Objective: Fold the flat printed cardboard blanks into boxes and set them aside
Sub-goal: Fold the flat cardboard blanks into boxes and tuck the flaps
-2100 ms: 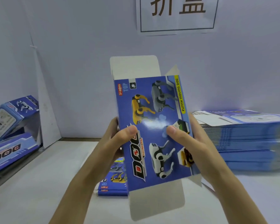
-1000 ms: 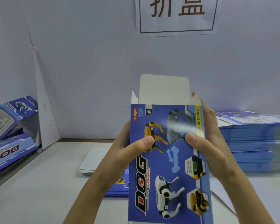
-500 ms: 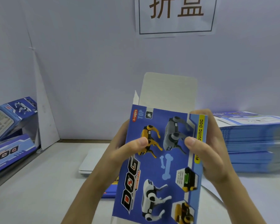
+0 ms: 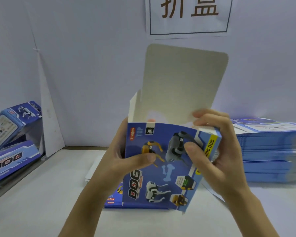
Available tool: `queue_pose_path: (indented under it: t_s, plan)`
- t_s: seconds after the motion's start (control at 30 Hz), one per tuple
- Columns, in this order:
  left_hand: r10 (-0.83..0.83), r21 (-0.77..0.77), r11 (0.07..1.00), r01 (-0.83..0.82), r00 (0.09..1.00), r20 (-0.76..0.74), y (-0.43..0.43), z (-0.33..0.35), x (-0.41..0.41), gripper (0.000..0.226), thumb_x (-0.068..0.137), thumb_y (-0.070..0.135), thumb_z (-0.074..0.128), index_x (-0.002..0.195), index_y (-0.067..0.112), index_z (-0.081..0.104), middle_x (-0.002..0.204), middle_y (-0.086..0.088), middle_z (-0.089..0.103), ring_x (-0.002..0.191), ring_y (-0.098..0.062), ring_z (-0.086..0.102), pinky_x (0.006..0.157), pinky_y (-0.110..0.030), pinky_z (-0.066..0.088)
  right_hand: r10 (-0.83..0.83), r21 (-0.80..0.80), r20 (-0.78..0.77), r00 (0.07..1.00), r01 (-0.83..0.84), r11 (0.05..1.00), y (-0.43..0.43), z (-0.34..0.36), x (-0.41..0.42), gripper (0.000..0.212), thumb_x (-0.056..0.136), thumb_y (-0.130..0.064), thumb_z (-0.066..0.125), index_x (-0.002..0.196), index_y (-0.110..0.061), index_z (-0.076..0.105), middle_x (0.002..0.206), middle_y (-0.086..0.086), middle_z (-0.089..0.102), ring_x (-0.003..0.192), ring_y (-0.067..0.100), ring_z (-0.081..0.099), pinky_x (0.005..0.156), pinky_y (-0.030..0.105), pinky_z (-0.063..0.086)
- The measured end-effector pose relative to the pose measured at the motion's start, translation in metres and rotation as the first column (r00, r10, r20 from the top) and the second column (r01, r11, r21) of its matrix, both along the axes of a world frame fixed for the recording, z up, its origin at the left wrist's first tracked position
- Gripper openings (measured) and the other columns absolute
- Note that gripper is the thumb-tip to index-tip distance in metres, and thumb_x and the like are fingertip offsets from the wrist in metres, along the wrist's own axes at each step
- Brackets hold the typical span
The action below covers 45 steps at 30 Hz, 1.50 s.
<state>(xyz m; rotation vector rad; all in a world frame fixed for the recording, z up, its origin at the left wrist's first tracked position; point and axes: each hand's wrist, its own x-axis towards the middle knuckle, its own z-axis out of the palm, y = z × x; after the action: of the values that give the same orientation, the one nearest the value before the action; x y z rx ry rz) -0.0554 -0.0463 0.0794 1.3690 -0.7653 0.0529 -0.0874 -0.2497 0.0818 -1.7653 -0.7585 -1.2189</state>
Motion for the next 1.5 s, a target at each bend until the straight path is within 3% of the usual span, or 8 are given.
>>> queue_pose_path:
  t_s: [0.17, 0.37, 0.67, 0.87, 1.0, 1.17, 1.3, 1.5]
  plan:
    - [0.085, 0.117, 0.989, -0.087, 0.996, 0.024, 0.003, 0.0, 0.0, 0.078, 0.055, 0.035, 0.079, 0.128, 0.023, 0.055, 0.103, 0.004, 0.073, 0.095, -0.016, 0.071, 0.071, -0.019, 0.055, -0.157, -0.062, 0.2, 0.967, 0.173, 0.983, 0.004, 0.001, -0.001, 0.021, 0.082, -0.022, 0.064, 0.089, -0.009, 0.049, 0.095, 0.011, 0.049, 0.092, 0.022, 0.051, 0.082, 0.018, 0.039]
    - [0.212, 0.193, 0.954, -0.23, 0.971, 0.112, 0.005, 0.004, 0.002, 0.039, 0.056, 0.036, 0.082, 0.091, 0.022, 0.071, 0.087, 0.005, 0.075, 0.082, -0.011, 0.071, 0.068, -0.015, 0.051, -0.251, -0.129, 0.279, 0.927, 0.295, 0.947, 0.006, 0.001, -0.002, 0.03, 0.082, -0.031, 0.068, 0.093, -0.012, 0.048, 0.11, 0.01, 0.045, 0.101, 0.018, 0.049, 0.082, 0.024, 0.042]
    - [0.258, 0.175, 0.94, -0.293, 0.945, 0.2, 0.005, 0.008, -0.001, 0.022, 0.067, 0.039, 0.075, 0.088, 0.035, 0.072, 0.083, 0.012, 0.074, 0.079, -0.004, 0.07, 0.066, -0.008, 0.048, -0.304, -0.055, 0.226, 0.925, 0.324, 0.944, 0.014, 0.001, -0.001, 0.028, 0.084, -0.039, 0.069, 0.093, -0.02, 0.05, 0.125, 0.008, 0.031, 0.104, 0.043, 0.053, 0.088, 0.033, 0.046]
    - [0.305, 0.195, 0.921, -0.339, 0.935, 0.184, 0.005, 0.004, 0.0, 0.015, 0.07, 0.032, 0.077, 0.084, 0.037, 0.072, 0.078, 0.011, 0.073, 0.074, -0.004, 0.068, 0.062, -0.007, 0.047, -0.284, -0.043, 0.183, 0.941, 0.296, 0.954, 0.017, -0.001, 0.003, 0.032, 0.08, -0.035, 0.074, 0.086, -0.02, 0.047, 0.13, 0.002, 0.021, 0.104, 0.02, 0.049, 0.091, 0.018, 0.039]
    - [0.25, 0.243, 0.929, -0.279, 0.958, 0.143, 0.007, 0.003, -0.001, 0.037, 0.064, 0.043, 0.079, 0.094, 0.022, 0.074, 0.078, 0.007, 0.074, 0.074, -0.006, 0.069, 0.06, -0.009, 0.049, -0.186, 0.025, 0.1, 0.977, 0.185, 0.983, 0.017, -0.001, 0.0, 0.025, 0.083, -0.037, 0.061, 0.104, -0.031, 0.048, 0.139, 0.005, 0.018, 0.122, 0.014, 0.045, 0.093, 0.025, 0.042]
    - [0.338, 0.152, 0.911, -0.383, 0.906, 0.254, -0.007, -0.005, 0.002, 0.058, 0.066, 0.031, 0.085, 0.114, 0.008, 0.062, 0.098, -0.014, 0.065, 0.084, -0.003, 0.068, 0.066, -0.006, 0.048, 0.186, 0.542, -0.104, 0.977, -0.101, 0.834, 0.012, 0.008, -0.003, 0.043, 0.079, -0.041, 0.055, 0.12, -0.038, 0.043, 0.135, -0.015, 0.044, 0.119, 0.008, 0.056, 0.096, 0.027, 0.046]
    - [0.382, 0.095, 0.896, -0.434, 0.861, 0.335, -0.01, -0.008, 0.007, 0.069, 0.066, 0.027, 0.081, 0.117, 0.053, 0.044, 0.121, -0.003, 0.052, 0.113, -0.019, 0.057, 0.087, -0.021, 0.052, 0.397, 0.526, -0.504, 0.767, -0.091, 0.845, -0.004, 0.011, 0.0, 0.046, 0.081, -0.045, 0.054, 0.125, -0.032, 0.058, 0.116, -0.008, 0.069, 0.1, 0.011, 0.067, 0.089, 0.037, 0.051]
    - [0.386, 0.125, 0.873, -0.471, 0.825, 0.414, -0.012, -0.006, 0.009, 0.097, 0.062, 0.025, 0.081, 0.14, 0.033, 0.023, 0.138, 0.0, 0.038, 0.128, -0.022, 0.044, 0.094, -0.042, 0.053, 0.362, 0.421, -0.63, 0.687, -0.09, 0.903, 0.007, 0.007, 0.0, 0.026, 0.099, -0.009, 0.048, 0.105, -0.027, 0.066, 0.093, -0.002, 0.074, 0.089, 0.017, 0.071, 0.069, 0.036, 0.062]
